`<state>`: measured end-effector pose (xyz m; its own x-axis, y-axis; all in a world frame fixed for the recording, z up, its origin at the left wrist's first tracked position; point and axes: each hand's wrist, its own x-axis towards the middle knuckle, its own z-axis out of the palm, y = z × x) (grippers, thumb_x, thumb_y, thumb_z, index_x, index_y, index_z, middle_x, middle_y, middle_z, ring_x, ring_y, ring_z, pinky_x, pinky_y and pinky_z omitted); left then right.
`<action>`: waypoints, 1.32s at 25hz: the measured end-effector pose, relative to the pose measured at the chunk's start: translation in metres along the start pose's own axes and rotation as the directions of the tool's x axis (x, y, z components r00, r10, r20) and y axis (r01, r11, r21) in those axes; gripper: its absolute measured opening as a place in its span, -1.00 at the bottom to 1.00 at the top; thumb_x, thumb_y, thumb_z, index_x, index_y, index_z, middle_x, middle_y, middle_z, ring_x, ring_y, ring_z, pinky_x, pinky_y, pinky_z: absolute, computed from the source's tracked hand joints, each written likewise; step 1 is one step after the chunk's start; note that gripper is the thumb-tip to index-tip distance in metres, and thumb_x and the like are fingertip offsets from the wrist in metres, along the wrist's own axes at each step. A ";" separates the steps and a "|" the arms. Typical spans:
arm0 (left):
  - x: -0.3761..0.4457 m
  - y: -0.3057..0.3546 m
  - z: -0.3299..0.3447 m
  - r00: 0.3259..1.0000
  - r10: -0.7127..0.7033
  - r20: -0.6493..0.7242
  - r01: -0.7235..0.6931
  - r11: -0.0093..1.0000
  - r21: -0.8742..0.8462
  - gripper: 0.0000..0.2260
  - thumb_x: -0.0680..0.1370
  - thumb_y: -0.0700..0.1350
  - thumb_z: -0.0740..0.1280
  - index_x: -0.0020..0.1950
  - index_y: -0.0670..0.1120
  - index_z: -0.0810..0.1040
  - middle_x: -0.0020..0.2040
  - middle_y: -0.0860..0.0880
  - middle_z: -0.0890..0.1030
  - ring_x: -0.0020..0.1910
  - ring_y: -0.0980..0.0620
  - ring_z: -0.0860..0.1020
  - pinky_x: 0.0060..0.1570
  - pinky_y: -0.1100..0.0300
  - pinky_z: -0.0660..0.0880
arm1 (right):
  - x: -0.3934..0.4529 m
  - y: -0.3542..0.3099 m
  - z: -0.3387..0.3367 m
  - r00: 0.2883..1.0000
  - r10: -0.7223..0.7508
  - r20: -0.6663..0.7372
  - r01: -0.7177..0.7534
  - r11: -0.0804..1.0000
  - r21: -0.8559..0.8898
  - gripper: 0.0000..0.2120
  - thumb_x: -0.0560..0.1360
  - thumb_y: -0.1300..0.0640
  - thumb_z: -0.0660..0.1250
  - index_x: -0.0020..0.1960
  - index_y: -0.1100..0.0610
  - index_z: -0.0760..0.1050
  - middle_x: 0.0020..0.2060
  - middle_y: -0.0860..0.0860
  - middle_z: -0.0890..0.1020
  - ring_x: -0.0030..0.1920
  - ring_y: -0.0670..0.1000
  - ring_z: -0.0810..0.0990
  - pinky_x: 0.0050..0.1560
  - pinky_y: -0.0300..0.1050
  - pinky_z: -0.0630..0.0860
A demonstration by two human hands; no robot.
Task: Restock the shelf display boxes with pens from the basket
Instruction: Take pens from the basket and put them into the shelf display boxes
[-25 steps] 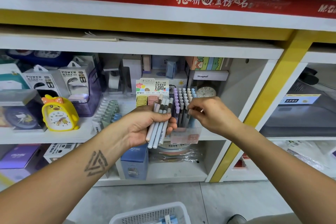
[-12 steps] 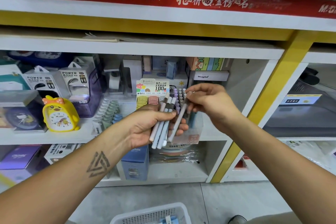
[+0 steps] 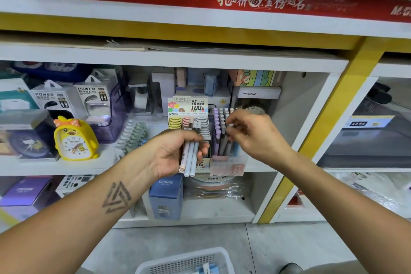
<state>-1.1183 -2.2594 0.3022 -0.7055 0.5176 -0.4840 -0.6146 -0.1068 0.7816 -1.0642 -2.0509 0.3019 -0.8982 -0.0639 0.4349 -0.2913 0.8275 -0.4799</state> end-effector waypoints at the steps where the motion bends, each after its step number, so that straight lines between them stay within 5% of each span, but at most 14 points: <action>1: 0.000 0.000 -0.001 1.000 0.000 0.010 0.000 1.000 -0.006 -0.90 0.55 -0.35 0.27 -0.11 -0.27 0.58 -0.24 -0.22 0.63 -0.36 -0.06 0.59 -0.39 0.21 0.56 | -0.001 0.000 0.001 1.000 -0.023 0.018 0.024 1.000 -0.018 -0.93 0.57 0.19 0.37 0.03 0.07 0.54 -0.19 -0.05 0.68 -0.14 -0.06 0.68 -0.06 0.05 0.63; 6: -0.002 0.000 -0.002 0.998 0.013 0.059 -0.014 1.000 0.028 -0.89 0.57 -0.36 0.26 -0.01 -0.29 0.58 -0.20 -0.21 0.67 -0.30 -0.06 0.64 -0.31 0.17 0.63 | -0.002 0.003 0.000 0.994 -0.068 0.084 0.076 0.992 -0.102 -0.96 0.55 0.18 0.39 -0.02 0.08 0.61 -0.18 -0.05 0.68 -0.12 -0.01 0.66 -0.08 -0.01 0.59; 11: -0.006 -0.001 0.002 0.985 0.001 0.170 -0.014 0.997 0.074 -0.90 0.52 -0.36 0.32 -0.04 -0.29 0.63 -0.11 -0.23 0.70 -0.22 -0.07 0.70 -0.23 0.15 0.66 | 0.004 -0.003 0.005 0.991 -0.056 0.124 0.094 0.941 -0.326 -0.77 0.61 0.09 0.32 0.22 0.05 0.64 -0.04 -0.01 0.55 -0.02 0.03 0.55 -0.05 -0.05 0.50; 14: -0.008 -0.002 0.005 0.976 0.023 0.218 -0.045 0.994 0.095 -0.86 0.49 -0.36 0.35 0.03 -0.30 0.62 -0.05 -0.28 0.69 -0.15 -0.12 0.71 -0.19 0.12 0.66 | 0.009 -0.010 0.001 0.982 0.182 0.053 -0.187 0.977 0.104 -0.75 0.60 0.07 0.34 0.26 0.04 0.60 -0.16 0.01 0.67 -0.18 0.00 0.60 -0.13 -0.11 0.51; 16: -0.009 -0.004 0.007 0.970 0.040 0.242 -0.069 0.991 0.115 -0.77 0.45 -0.35 0.38 0.10 -0.32 0.59 -0.01 -0.32 0.68 -0.11 -0.17 0.70 -0.19 0.09 0.66 | 0.010 -0.015 0.000 0.940 0.320 0.121 -0.339 0.826 0.450 -0.78 0.57 0.10 0.40 0.20 0.11 0.59 -0.26 0.00 0.71 -0.32 -0.06 0.59 -0.30 -0.19 0.51; 19: -0.009 -0.006 0.010 0.960 0.020 0.280 -0.050 0.994 0.101 -0.73 0.47 -0.36 0.37 0.17 -0.36 0.57 0.06 -0.36 0.65 -0.01 -0.24 0.68 -0.10 0.03 0.66 | 0.010 -0.021 0.000 0.910 0.369 0.190 -0.398 0.649 0.648 -0.86 0.50 0.29 0.46 0.05 0.29 0.60 -0.35 0.05 0.69 -0.42 -0.07 0.57 -0.42 -0.30 0.45; 22: -0.004 -0.004 0.007 0.975 0.007 0.221 -0.012 1.000 0.021 -0.85 0.54 -0.35 0.30 0.09 -0.34 0.56 0.08 -0.35 0.65 0.04 -0.27 0.67 -0.01 -0.07 0.63 | 0.013 -0.017 -0.015 0.883 0.468 0.023 -0.331 0.587 0.739 -0.92 0.49 0.40 0.41 -0.01 0.31 0.59 -0.33 0.19 0.66 -0.43 0.00 0.58 -0.37 -0.19 0.53; 25: 0.002 0.000 0.002 0.999 0.046 0.024 -0.047 0.999 0.018 -0.96 0.56 -0.33 0.31 -0.05 -0.27 0.55 -0.16 -0.27 0.68 -0.27 -0.13 0.68 -0.29 0.13 0.65 | 0.011 -0.007 -0.027 0.894 0.405 -0.193 -0.243 0.800 0.548 -0.91 0.53 0.35 0.40 0.00 0.22 0.59 -0.23 0.26 0.66 -0.37 0.02 0.64 -0.26 -0.08 0.64; 27: 0.004 0.001 -0.001 0.998 0.054 -0.041 -0.052 0.998 0.036 -0.96 0.56 -0.33 0.32 -0.08 -0.25 0.55 -0.26 -0.20 0.64 -0.39 -0.03 0.60 -0.42 0.22 0.56 | 0.004 -0.002 -0.024 0.958 0.227 -0.177 -0.177 0.948 0.263 -0.89 0.55 0.28 0.40 0.01 0.10 0.59 -0.24 0.12 0.68 -0.29 -0.03 0.68 -0.15 -0.06 0.66; 30: 0.001 0.001 0.000 1.000 0.017 -0.024 -0.016 1.000 0.027 -0.93 0.56 -0.32 0.31 -0.11 -0.25 0.56 -0.28 -0.18 0.62 -0.39 -0.02 0.56 -0.44 0.23 0.53 | -0.006 0.002 -0.011 0.997 0.043 -0.059 -0.046 0.998 -0.047 -0.88 0.56 0.19 0.39 0.08 0.07 0.60 -0.22 -0.06 0.69 -0.19 -0.13 0.67 -0.04 -0.09 0.63; 33: 0.000 0.001 0.001 1.000 0.009 0.008 -0.009 1.000 0.018 -0.89 0.56 -0.34 0.26 -0.09 -0.27 0.58 -0.25 -0.20 0.64 -0.37 -0.04 0.59 -0.39 0.21 0.56 | -0.009 0.005 -0.007 0.998 -0.014 -0.057 0.011 0.998 -0.062 -0.87 0.55 0.18 0.41 0.10 0.08 0.62 -0.19 -0.09 0.69 -0.17 -0.18 0.66 -0.03 -0.15 0.62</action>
<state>-1.1186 -2.2585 0.3035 -0.7078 0.5239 -0.4739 -0.6021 -0.0964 0.7926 -1.0553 -2.0424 0.3005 -0.8737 -0.0439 0.4845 -0.2798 0.8600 -0.4266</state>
